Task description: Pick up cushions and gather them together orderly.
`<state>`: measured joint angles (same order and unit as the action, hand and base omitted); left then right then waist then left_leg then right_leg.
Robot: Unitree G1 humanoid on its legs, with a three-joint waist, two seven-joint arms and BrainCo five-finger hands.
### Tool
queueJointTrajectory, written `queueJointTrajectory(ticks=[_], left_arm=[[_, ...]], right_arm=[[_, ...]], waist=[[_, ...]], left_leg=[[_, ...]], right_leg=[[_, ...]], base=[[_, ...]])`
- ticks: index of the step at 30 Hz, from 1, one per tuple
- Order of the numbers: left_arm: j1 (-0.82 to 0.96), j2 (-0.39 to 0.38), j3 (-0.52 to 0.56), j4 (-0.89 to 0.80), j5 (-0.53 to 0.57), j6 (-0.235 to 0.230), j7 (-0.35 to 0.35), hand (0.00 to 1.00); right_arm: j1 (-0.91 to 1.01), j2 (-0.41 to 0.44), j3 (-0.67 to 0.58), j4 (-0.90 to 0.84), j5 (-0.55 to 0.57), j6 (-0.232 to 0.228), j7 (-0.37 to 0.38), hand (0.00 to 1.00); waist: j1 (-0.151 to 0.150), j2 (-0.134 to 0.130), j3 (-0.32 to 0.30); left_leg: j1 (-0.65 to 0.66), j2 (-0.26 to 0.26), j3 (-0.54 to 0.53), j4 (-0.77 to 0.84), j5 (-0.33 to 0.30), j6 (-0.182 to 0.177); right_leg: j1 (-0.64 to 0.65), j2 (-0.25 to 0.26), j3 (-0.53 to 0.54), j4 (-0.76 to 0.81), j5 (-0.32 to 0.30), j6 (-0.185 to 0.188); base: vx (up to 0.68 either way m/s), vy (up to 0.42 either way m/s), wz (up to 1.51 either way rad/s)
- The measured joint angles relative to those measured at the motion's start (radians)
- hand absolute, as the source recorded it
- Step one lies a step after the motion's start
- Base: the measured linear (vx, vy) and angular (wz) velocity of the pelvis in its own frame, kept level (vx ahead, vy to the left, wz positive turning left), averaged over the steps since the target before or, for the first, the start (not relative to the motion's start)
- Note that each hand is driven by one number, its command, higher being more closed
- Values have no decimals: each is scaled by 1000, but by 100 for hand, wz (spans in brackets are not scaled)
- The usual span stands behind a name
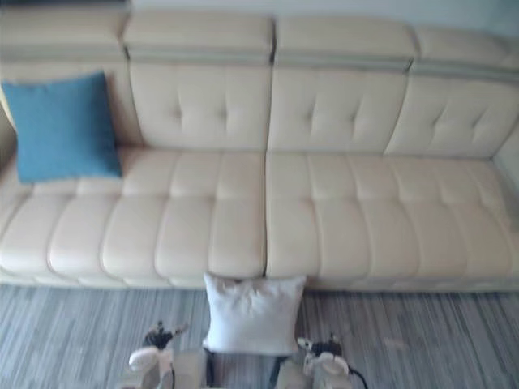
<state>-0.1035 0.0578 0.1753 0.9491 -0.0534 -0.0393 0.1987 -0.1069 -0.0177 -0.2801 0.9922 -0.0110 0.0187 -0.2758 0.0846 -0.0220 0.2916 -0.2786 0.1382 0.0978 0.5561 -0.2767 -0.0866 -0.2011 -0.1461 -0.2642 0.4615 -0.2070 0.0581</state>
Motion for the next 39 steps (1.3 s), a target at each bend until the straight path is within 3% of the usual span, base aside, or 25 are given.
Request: queueJointTrajectory(ticks=[5, 8, 13, 19, 24, 27, 28, 29, 39], left_arm=[[-145, 57, 0, -66, -80, -15, 37, 0], [-210, 92, 2, -75, -100, -22, 50, 0], [-460, 156, 33, -78, -128, -29, 81, 0], [-684, 199, -15, -133, -130, -40, 94, 0], [-775, 200, -71, -198, -145, -42, 125, 0], [-824, 191, -98, -239, -146, -42, 150, 0], [-833, 188, -103, -247, -146, -42, 158, 0], [-847, 182, -117, -261, -146, -42, 173, 100], [-884, 92, -155, -390, -145, -42, 305, 100]], right_arm=[[-143, -35, 19, -77, 69, -2, -36, 0], [-218, -47, 17, -76, 95, -1, -54, 0], [-450, -111, 4, -83, 132, 0, -97, 0], [-695, -205, 19, -163, 137, -5, -122, 0], [-803, -244, 57, -185, 137, -4, -142, 0], [-860, -239, 82, -190, 137, -2, -163, 0], [-877, -237, 93, -191, 137, -2, -167, 100], [-893, -226, 97, -191, 138, -3, -175, 100], [-920, -173, 134, -256, 181, -13, -247, 100]], waist=[[16, -10, 101], [19, -19, 128], [15, -36, 236], [-1, -34, 277], [-3, -33, 278], [-2, -33, 278], [-1, -33, 278], [-1, -33, 278], [-1, -31, 277]], left_leg=[[-252, 30, -4, 184, -55, -9], [-355, 42, -6, 210, -39, -9], [-608, 46, -25, 267, 5, 1], [-909, 40, -64, 398, 19, -1], [-1031, 18, -80, 430, 21, -4], [-1093, 7, -86, 431, 38, -5], [-1105, 6, -88, 431, 42, -5], [-1122, 3, -94, 430, 45, -5], [-1162, -24, -131, 403, 91, -29]], right_leg=[[-276, -25, 15, 202, -58, -12], [-381, -28, 4, 226, -44, -28], [-635, -40, -1, 301, -9, -58], [-933, -65, -1, 455, -7, -71], [-1063, -91, 1, 516, -16, -64], [-1121, -101, -1, 521, -28, -79], [-1131, -102, -3, 523, -28, -79], [-1147, -105, -6, 529, -30, -77], [-1190, -122, -35, 555, -31, -91]], base=[[-266, 12, -18], [-135, -16, -17], [-86, -42, -2], [-26, -15, -3], [-48, -12, 12], [-93, 1, 13], [-116, 11, 13], [-110, 13, 15], [-52, 10, 10]])
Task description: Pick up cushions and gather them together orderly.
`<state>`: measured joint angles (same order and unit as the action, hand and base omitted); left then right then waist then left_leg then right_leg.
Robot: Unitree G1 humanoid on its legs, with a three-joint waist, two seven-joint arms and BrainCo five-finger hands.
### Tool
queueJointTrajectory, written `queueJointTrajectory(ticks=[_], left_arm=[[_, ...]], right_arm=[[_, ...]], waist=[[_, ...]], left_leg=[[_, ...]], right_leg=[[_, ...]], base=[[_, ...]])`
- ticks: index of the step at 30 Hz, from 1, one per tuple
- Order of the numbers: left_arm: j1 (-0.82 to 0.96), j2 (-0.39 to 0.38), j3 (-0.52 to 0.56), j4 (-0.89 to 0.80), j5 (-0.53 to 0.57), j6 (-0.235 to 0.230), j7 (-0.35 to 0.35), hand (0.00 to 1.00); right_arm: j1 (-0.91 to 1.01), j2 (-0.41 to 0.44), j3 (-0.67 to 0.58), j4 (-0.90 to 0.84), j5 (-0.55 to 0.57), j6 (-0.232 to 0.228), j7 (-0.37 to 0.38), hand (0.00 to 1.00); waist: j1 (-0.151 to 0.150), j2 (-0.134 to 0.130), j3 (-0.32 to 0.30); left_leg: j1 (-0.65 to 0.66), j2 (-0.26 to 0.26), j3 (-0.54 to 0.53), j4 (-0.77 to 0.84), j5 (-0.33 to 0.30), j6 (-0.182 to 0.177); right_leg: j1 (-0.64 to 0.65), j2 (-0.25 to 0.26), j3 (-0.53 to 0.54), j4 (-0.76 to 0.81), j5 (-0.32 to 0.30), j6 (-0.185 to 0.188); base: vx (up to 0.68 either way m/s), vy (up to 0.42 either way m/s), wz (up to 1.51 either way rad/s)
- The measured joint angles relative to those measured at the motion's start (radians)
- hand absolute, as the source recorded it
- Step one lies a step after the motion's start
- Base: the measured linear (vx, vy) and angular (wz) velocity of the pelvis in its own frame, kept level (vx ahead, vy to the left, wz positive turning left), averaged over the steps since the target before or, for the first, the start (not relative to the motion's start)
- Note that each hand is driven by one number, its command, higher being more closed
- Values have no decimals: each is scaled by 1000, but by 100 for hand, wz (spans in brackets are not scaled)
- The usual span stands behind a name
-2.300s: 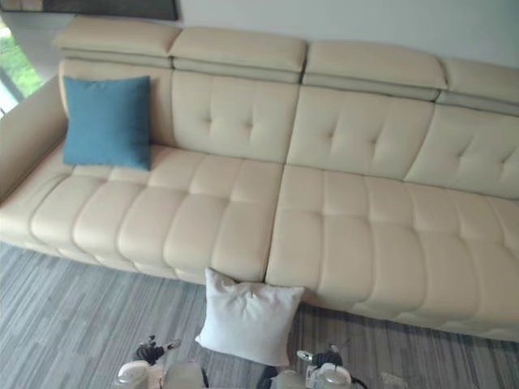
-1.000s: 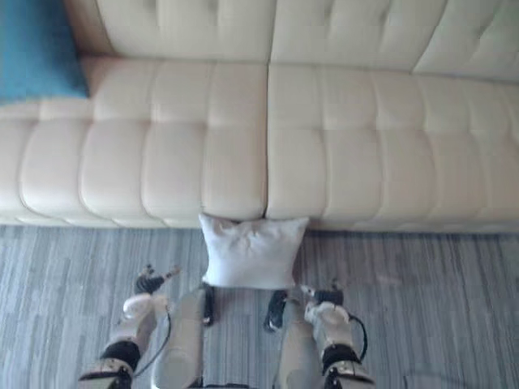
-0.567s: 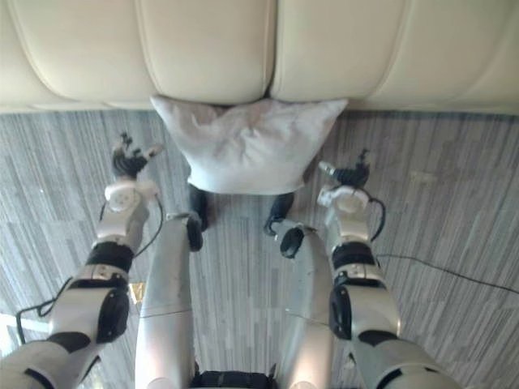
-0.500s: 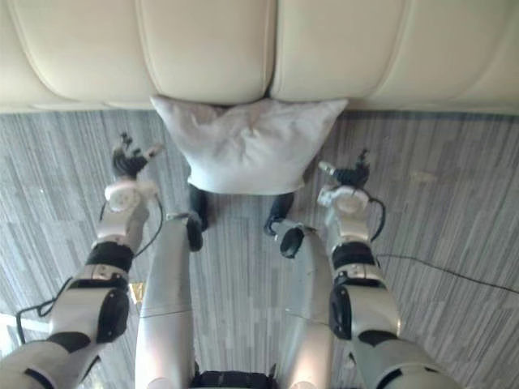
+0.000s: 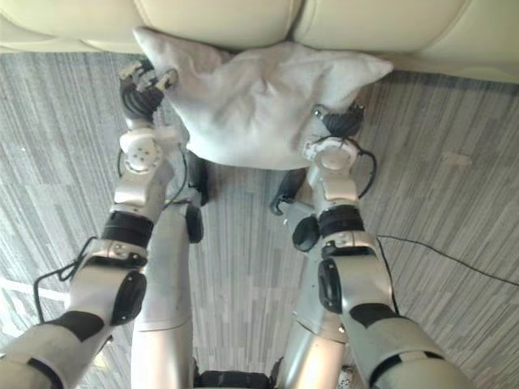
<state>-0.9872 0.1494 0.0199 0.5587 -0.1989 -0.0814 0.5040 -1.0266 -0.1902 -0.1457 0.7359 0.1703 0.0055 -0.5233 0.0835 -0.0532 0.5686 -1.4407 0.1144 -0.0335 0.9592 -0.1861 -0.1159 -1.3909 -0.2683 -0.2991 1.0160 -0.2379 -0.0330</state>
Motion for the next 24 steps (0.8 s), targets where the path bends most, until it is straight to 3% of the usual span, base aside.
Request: queueJointTrajectory(ticks=[6, 9, 14, 16, 17, 20, 24], left_arm=[[18, -10, -1, -40, -2, 0, 18, 100], [83, -10, -8, -79, -4, 0, 20, 100], [233, -16, -51, -202, -3, -3, 20, 100], [319, -24, -89, -264, -3, -4, 19, 100], [364, -28, -110, -307, -2, -4, 19, 100], [521, -53, -177, -430, 1, -33, -10, 100], [667, -66, -192, -525, 2, -44, -49, 100]], right_arm=[[71, 41, 40, -110, 9, -6, -1, 100], [146, 74, 75, -179, 26, -14, -2, 100], [320, 114, 122, -360, 25, -38, 2, 100], [421, 129, 142, -444, 24, -45, 3, 100], [479, 134, 151, -496, 23, -46, 4, 100], [694, 151, 161, -657, -17, -74, 14, 100], [844, 149, 186, -765, -34, -92, 60, 100]], waist=[[0, 1, -1], [-2, 5, -7], [1, 4, -13], [2, 6, -42], [2, 7, -43], [-2, 7, -139], [-1, 7, -161]], left_leg=[[40, -1, -40, -27, 32, -32], [147, 12, -38, -86, 49, -37], [381, 32, -6, -242, 61, -24], [480, 32, 3, -297, 66, -24], [541, 33, 11, -309, 66, -27], [658, 34, 25, -348, 60, -26], [826, 35, 54, -389, 50, -13]], right_leg=[[49, 4, -31, -2, -8, -13], [157, 23, -46, -67, 8, -36], [380, 60, -60, -228, 27, -7], [473, 60, -74, -286, 41, 5], [537, 60, -82, -305, 50, -11], [658, 69, -85, -362, 55, -18], [830, 80, -80, -432, 51, -5]], base=[[-32, -11, 13], [-56, 1, -5], [-29, 19, -12], [43, 14, -14], [93, 7, -8], [150, 9, 0], [132, 13, -9]])
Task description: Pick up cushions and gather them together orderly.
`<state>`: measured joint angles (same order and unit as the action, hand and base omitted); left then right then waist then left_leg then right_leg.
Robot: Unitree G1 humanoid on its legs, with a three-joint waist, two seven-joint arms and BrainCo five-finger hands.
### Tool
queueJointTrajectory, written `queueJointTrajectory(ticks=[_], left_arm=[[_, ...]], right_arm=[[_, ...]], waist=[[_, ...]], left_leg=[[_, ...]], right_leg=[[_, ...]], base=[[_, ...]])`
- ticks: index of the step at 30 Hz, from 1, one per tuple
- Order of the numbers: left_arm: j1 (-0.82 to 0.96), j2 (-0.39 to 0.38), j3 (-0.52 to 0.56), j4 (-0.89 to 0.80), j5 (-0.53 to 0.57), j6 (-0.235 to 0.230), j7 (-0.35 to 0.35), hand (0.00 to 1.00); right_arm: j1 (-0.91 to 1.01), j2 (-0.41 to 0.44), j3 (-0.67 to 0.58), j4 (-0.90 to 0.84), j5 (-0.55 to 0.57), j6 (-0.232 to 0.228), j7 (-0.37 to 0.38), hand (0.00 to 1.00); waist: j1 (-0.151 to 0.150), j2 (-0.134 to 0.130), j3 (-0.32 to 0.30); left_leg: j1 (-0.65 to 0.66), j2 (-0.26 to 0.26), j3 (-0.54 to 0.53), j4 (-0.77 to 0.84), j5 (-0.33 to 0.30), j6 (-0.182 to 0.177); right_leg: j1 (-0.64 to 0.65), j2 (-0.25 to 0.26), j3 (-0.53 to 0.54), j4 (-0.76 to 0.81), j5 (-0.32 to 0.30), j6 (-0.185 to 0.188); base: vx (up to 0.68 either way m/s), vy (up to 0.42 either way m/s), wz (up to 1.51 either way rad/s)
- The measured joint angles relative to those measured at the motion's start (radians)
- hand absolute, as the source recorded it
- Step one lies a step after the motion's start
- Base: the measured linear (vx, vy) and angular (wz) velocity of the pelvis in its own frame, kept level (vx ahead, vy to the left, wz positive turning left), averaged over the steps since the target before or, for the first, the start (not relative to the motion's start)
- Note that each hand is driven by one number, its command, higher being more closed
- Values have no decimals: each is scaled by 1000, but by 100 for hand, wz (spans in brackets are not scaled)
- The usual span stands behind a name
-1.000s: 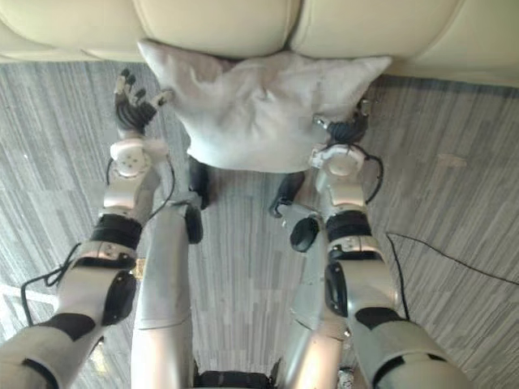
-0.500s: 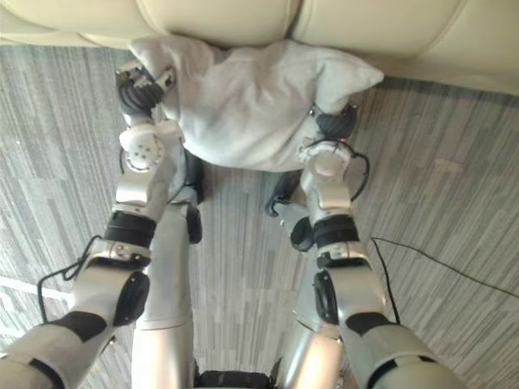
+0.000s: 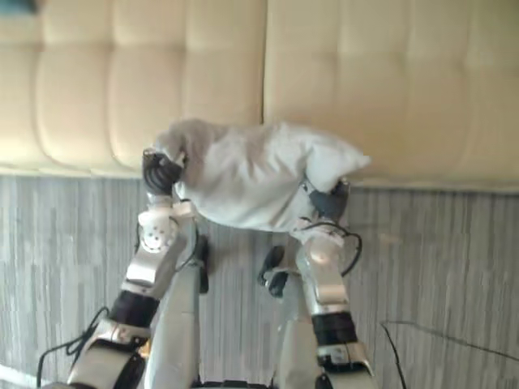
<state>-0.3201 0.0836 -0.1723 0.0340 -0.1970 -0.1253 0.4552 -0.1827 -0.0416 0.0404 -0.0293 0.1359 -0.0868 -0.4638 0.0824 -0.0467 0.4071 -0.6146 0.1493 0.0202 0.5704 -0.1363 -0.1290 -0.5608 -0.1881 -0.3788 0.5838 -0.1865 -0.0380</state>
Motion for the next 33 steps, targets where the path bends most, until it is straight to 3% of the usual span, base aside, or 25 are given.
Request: queueJointTrajectory(ticks=[3, 9, 14, 18, 20, 23, 25, 26, 27, 28, 29, 30, 31, 33], left_arm=[[141, 2, -9, -53, 0, -12, -42, 100], [344, 14, -27, -85, -1, -28, -110, 100], [448, 19, -33, -85, -5, -28, -148, 100], [500, 23, -32, -85, -5, -26, -155, 100], [499, 28, -20, -85, -13, -26, -155, 100], [500, 34, -2, -85, -22, -26, -155, 100], [500, 43, -2, -85, -23, -29, -155, 100], [500, 50, -2, -85, -23, -30, -155, 100], [500, 52, -2, -82, -23, -33, -156, 100], [516, 28, -6, -68, -24, -32, -158, 100], [536, 18, -5, -69, -24, -34, -164, 100], [546, 9, -5, -68, -25, -34, -169, 100], [543, -2, -3, -58, -34, -34, -172, 100], [541, -17, -3, -46, -53, -33, -176, 100]], right_arm=[[140, 1, 28, -49, -10, -25, 62, 100], [299, 1, 47, -61, -18, -29, 164, 100], [322, 0, 49, 36, -16, -32, 211, 100], [325, -2, 62, 128, -16, -32, 229, 100], [320, -9, 87, 136, -13, -32, 230, 100], [286, -11, 98, 183, 4, -32, 251, 100], [288, -23, 115, 186, 13, -32, 259, 100], [290, -30, 125, 185, 17, -32, 259, 100], [294, -38, 135, 186, 20, -32, 261, 100], [299, -63, 138, 196, 20, -31, 263, 100], [305, -72, 139, 200, 20, -31, 264, 100], [302, -78, 140, 199, 20, -31, 265, 100], [301, -83, 140, 199, 21, -31, 265, 100], [301, -87, 136, 190, 29, -31, 264, 100]], waist=[[-1, 0, -77], [-3, 9, -183], [-25, 11, -208], [-31, 14, -209], [-42, 27, -217], [-43, 45, -231], [-46, 51, -237], [-49, 38, -247], [-52, 29, -254], [-55, 80, -277], [-57, 104, -299], [-55, 122, -304], [-52, 133, -304], [-25, 124, -300]], left_leg=[[111, 10, 24, -60, -36, -7], [277, 13, 58, -143, -60, -9], [360, 20, 83, -127, -126, 0], [462, 48, 135, -70, -220, 5], [493, 53, 137, -98, -229, 20], [529, 59, 138, -165, -226, 24], [569, 56, 139, -212, -220, 6], [583, 48, 137, -222, -225, -12], [603, 43, 128, -217, -245, -41], [618, 87, 119, -224, -246, -52], [583, 106, 86, -156, -222, -54], [512, 131, 38, -17, -197, -18], [420, 158, 6, 165, -121, 4], [322, 179, 16, 381, -101, 3]], right_leg=[[99, 20, 3, -64, 1, 19], [245, 53, 34, -175, 17, 43], [302, 66, 82, -170, 18, 46], [298, 48, 106, 8, 31, 53], [262, 19, 63, 64, 77, 62], [236, 21, 41, -72, 38, 67], [235, 48, 93, -241, 97, 93], [243, 48, 107, -296, 131, 96], [242, 52, 137, -300, 201, 56], [242, 81, 107, -257, 141, 41], [243, 104, 89, -253, 110, 36], [265, 122, 72, -263, 104, 19], [299, 147, 57, -281, 99, 5], [388, 165, 56, -343, 93, -8]], base=[[133, 19, -12], [137, 18, -19], [90, 46, -33], [40, 92, -44], [32, 63, -19], [113, 16, -19], [206, -61, 2], [309, -151, 27], [338, -211, 30], [465, -231, 28], [496, -236, 14], [466, -177, 16], [471, -195, 4], [515, -151, 1]])
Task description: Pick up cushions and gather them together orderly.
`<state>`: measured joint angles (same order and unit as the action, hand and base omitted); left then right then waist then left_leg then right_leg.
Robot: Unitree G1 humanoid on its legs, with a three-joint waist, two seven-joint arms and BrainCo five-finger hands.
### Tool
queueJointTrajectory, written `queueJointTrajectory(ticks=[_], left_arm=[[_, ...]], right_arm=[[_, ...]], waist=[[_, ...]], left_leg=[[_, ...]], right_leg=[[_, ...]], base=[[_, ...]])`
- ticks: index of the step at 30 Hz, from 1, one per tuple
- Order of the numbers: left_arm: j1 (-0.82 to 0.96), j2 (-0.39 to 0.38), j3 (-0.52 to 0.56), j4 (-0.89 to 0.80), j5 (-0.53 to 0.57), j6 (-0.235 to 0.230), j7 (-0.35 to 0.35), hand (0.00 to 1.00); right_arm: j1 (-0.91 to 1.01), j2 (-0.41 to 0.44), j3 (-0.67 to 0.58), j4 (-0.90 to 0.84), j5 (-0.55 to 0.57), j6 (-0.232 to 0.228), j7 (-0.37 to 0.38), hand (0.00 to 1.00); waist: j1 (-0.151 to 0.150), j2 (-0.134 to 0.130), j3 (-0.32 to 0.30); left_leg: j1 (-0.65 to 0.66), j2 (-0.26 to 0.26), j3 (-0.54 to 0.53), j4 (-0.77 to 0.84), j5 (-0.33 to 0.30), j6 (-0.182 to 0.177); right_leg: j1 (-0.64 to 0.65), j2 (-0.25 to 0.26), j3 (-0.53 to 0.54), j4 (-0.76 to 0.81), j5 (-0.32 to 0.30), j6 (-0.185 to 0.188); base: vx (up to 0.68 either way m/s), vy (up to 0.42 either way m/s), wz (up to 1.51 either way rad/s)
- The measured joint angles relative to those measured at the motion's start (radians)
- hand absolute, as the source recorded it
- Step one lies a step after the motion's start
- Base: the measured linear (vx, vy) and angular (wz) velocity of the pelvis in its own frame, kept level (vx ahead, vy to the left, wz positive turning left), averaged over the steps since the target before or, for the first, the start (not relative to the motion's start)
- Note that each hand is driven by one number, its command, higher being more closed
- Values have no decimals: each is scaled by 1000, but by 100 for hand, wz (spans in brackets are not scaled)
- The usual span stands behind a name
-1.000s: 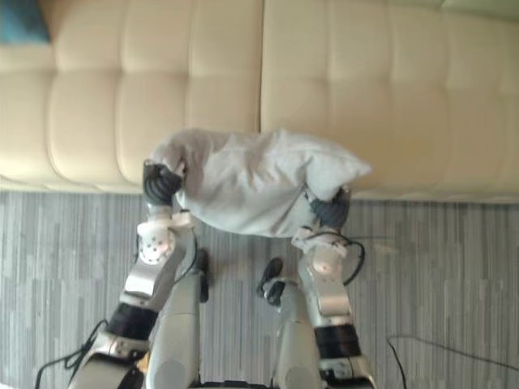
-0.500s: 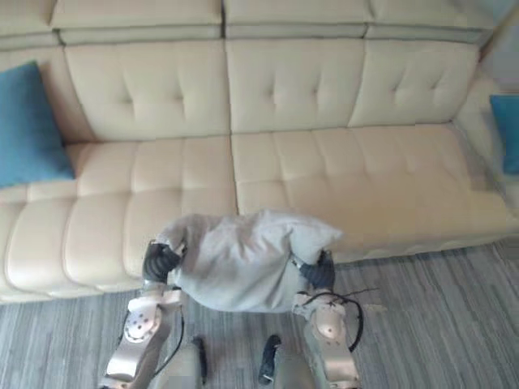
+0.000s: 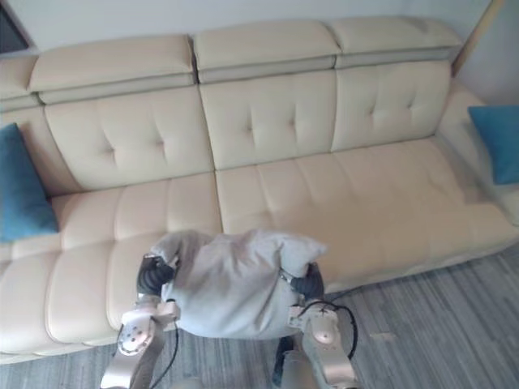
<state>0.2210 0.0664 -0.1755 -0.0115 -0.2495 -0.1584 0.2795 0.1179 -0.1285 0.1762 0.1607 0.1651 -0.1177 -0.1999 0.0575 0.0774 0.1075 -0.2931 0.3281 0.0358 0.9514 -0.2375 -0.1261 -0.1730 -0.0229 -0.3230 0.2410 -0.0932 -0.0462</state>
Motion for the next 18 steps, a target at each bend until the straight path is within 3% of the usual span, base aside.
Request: queueJointTrajectory(ticks=[3, 6, 7, 8, 11, 15, 18], left_arm=[[-13, -6, -2, 3, -9, -2, -7, 100], [-26, -4, -1, 1, -9, -2, -8, 100], [-28, -5, -3, 0, -9, -2, -10, 100], [-47, 12, -10, -3, -8, -1, -17, 100], [-42, 66, -8, -10, -8, 1, -21, 100], [1, 68, 6, -39, -8, -1, -29, 100], [30, 55, 9, -48, -8, 0, -51, 100]], right_arm=[[-1, 0, -15, -70, 12, -1, -7, 100], [-28, 0, -21, -101, 11, -10, -12, 100], [-30, 1, -29, -102, 10, -13, -14, 100], [-36, 25, -52, -86, 10, -15, -16, 100], [-32, 76, -55, -62, -1, -12, -14, 100], [-30, 91, -45, -55, -16, -9, 0, 100], [-34, 75, -53, -15, -30, -9, 5, 100]], waist=[[7, -22, 12], [13, -32, 13], [13, -24, 8], [9, -46, 6], [24, -109, -2], [43, -115, -11], [42, -86, -16]], left_leg=[[-67, -36, 81, 10, -31, 50], [-93, -110, 121, -282, -27, 70], [-72, -125, 124, -420, 43, 82], [-19, -159, 123, -555, 131, 84], [53, -209, 147, -632, 142, 93], [143, -234, 190, -712, 146, 100], [159, -228, 195, -745, 155, 101]], right_leg=[[122, -7, -6, -81, -1, -1], [183, -27, -29, -116, -1, 1], [197, -25, -36, -119, -4, 14], [229, -34, -33, -137, -26, 67], [247, -81, -24, -150, -11, 92], [268, -103, 16, -135, -3, 93], [185, -115, 24, 36, -4, 93]], base=[[374, -55, 11], [294, 92, 8], [353, 215, 30], [289, 187, 33], [219, 144, 6], [96, 41, -28], [11, 34, -14]])
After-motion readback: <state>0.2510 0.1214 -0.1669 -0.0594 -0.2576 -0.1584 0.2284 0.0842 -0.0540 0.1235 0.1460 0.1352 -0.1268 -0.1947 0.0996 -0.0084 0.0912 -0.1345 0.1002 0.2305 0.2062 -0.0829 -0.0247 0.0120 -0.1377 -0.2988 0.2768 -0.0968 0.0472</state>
